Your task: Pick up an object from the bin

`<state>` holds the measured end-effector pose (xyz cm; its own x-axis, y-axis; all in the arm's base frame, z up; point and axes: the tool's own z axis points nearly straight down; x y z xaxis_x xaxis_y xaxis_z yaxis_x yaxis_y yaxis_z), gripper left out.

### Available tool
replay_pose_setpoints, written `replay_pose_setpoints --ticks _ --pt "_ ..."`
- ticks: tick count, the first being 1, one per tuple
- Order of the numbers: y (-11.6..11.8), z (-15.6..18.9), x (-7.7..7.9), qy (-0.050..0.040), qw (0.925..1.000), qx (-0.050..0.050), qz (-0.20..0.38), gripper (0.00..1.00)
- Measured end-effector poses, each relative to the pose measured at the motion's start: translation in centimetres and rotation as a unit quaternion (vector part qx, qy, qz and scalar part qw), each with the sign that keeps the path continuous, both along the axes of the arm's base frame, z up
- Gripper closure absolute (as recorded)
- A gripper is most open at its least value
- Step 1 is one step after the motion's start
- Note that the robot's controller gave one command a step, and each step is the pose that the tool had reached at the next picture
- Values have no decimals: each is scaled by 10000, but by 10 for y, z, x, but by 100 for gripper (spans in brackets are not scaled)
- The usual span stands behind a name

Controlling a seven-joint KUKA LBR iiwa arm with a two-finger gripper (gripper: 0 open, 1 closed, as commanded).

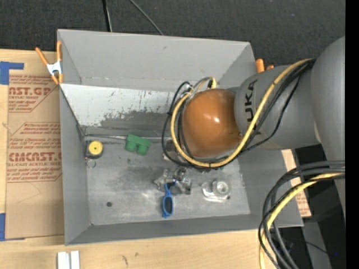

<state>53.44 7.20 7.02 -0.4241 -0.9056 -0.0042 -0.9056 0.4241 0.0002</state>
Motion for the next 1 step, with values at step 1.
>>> replay_pose_setpoints --ticks 1 --pt "21 160 -40 -32 9996 -2 -288 100"
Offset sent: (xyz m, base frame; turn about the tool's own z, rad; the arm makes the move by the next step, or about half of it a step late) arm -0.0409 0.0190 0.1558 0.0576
